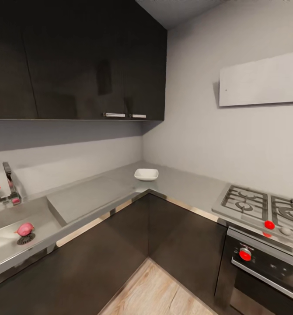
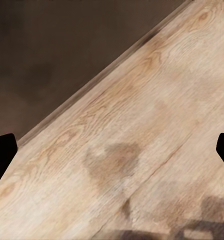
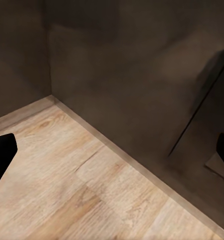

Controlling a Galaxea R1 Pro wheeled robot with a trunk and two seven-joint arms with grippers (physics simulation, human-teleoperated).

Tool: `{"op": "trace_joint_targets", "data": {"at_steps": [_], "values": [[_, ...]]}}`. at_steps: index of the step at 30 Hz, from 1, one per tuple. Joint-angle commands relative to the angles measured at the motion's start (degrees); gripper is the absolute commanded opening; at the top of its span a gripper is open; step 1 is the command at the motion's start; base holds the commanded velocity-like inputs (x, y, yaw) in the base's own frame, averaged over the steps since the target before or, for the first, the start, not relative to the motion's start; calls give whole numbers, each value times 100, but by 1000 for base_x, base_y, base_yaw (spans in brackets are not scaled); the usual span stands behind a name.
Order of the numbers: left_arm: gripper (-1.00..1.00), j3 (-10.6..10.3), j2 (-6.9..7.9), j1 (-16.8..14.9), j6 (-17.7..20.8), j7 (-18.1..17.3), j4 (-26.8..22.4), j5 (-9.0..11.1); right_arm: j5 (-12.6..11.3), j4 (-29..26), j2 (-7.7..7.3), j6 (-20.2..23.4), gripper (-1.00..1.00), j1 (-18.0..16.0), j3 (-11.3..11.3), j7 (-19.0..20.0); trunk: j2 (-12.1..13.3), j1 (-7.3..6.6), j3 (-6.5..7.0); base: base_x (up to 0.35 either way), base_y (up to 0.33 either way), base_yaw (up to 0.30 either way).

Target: In the kitchen, take the Vidalia onion out of the sink, dice it on the chopping board with the paring knife, put the diced onion into the bowl on the countertop, then place both the paring knife and the chopping board into the sink.

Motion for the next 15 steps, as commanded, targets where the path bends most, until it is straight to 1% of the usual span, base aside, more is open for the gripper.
{"op": "trace_joint_targets", "data": {"at_steps": [1, 15], "values": [[100, 7, -2, -6, -18, 1, 5, 8, 60, 4, 7, -5, 100, -4, -13, -49, 37, -23, 11, 0, 0, 0], [100, -2, -2, -5, -18, 1, 6, 8, 60, 4, -4, -1, 100, -5, -15, -48, 599, -330, 263, 0, 0, 0]]}}
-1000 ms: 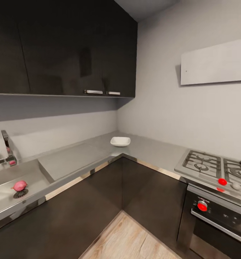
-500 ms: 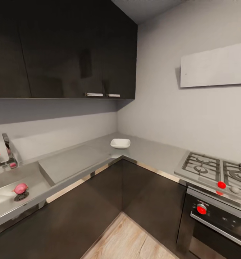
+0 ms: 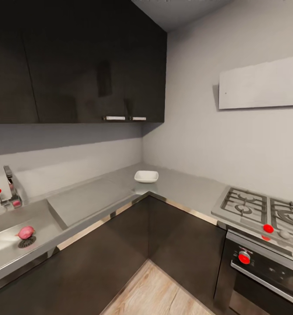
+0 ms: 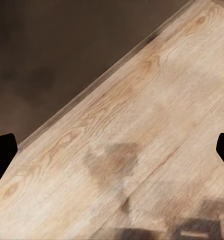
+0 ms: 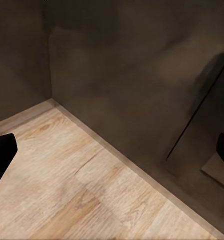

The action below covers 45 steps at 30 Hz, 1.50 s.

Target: In the kitchen, take the Vidalia onion out of the sink, dice it on the chopping board with the paring knife, put the diced onion into the bowl on the countertop, then place both the paring knife and the chopping board into the sink.

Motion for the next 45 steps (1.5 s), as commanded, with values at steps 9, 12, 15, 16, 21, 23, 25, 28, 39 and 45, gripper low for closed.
{"op": "trace_joint_targets", "data": {"at_steps": [9, 12, 15, 16, 21, 23, 25, 28, 39, 45], "values": [[100, 7, -1, -3, -18, 1, 4, 8, 61, 4, -1, -6, 100, -5, -11, -50, 358, -198, 155, 0, 0, 0], [100, 7, -1, -4, -18, 1, 4, 8, 61, 4, 2, -7, 100, -4, -11, -50, 478, -264, 208, 0, 0, 0], [100, 7, -1, -5, -18, 1, 4, 8, 61, 4, 1, -4, 100, -4, -14, -50, 598, -330, 262, 0, 0, 0], [100, 7, -1, -2, -18, 1, 4, 8, 61, 4, 1, -4, 100, -5, -13, -50, 638, -352, 280, 0, 0, 0], [100, 7, -1, -4, -18, 1, 4, 8, 61, 4, 0, -2, 100, -4, -13, -50, 839, -462, 370, 0, 0, 0], [100, 7, -1, -2, -18, 1, 4, 8, 61, 4, -1, -3, 100, -4, -11, -50, 919, -506, 406, 0, 0, 0], [100, 7, -1, -4, -18, 1, 4, 6, 61, 4, -1, -2, 100, -4, -13, -50, 999, -550, 442, 0, 0, 0], [100, 7, -1, -4, -18, 1, 4, 2, 61, 4, -3, -6, 100, -4, -12, -50, 1120, -616, 496, 0, 0, 0], [100, 7, 2, -5, -18, 1, 4, 6, 61, 4, 0, -5, 100, -5, -12, -50, 1561, -857, 693, 0, 0, 0], [100, 7, -1, -5, -18, 1, 6, 6, 61, 4, 1, -5, 100, -4, -12, -50, 1802, -989, 801, 0, 0, 0]]}}
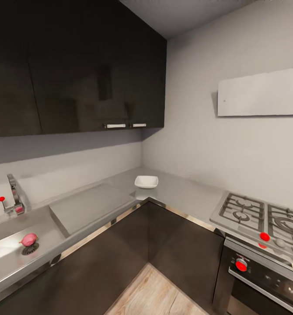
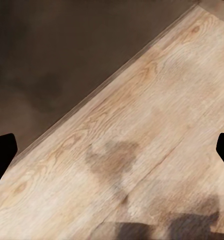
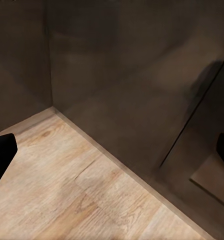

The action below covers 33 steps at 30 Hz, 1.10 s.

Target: In the kitchen, take the Vidalia onion out of the sink, dice it on the chopping board with the paring knife, put the diced onion into the bowl on the countertop, then place both the paring knife and the chopping board into the sink.

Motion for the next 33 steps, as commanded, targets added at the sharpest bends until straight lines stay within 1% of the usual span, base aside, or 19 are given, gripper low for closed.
{"op": "trace_joint_targets", "data": {"at_steps": [1, 8, 16, 33], "values": [[100, 7, -1, -3, -18, 1, 4, 8, 60, 4, 1, -6, 100, -6, -16, -51, 35, -22, 9, 0, 0, 0], [100, 7, -1, -1, -18, 1, 3, 9, 58, 4, 34, -4, 100, -4, -9, -50, 316, -176, 135, 0, 0, 0], [100, 7, -1, -4, -18, 1, 11, 9, 58, 13, -9, 34, 100, -5, -15, -32, 637, -351, 279, 0, 0, 0], [100, 7, -1, -2, -18, 1, 20, 0, 60, 13, -12, 36, 100, -5, -10, -33, 1319, -725, 584, 0, 0, 0]]}}
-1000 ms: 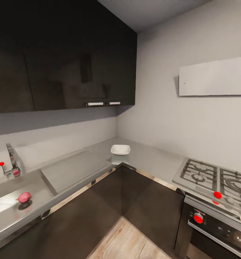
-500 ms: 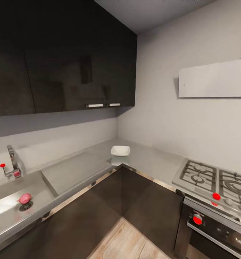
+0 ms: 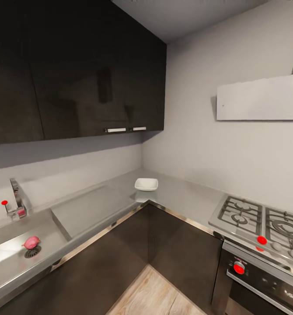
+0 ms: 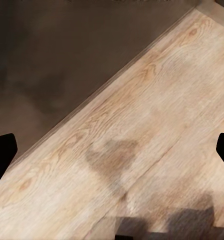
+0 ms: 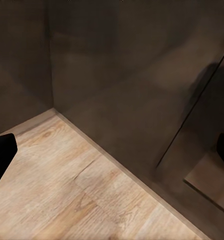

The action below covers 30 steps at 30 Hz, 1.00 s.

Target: In the kitchen, take the Vidalia onion out of the sink, dice it on the chopping board with the paring knife, put the diced onion into the bowl on the countertop, then place both the paring knife and the chopping board into the sink.

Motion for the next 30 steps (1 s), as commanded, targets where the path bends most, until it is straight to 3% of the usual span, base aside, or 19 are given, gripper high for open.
{"op": "trace_joint_targets", "data": {"at_steps": [1, 30], "values": [[100, 7, -1, -2, -19, 1, 6, 7, 61, 5, 1, -3, 100, -1, -13, -51, 40, -21, 18, 0, 0, 0], [100, 7, -1, -3, -19, 1, 1, 7, 61, 10, 1, 85, 100, -1, -12, -41, 1203, -658, 538, 0, 0, 0]]}}
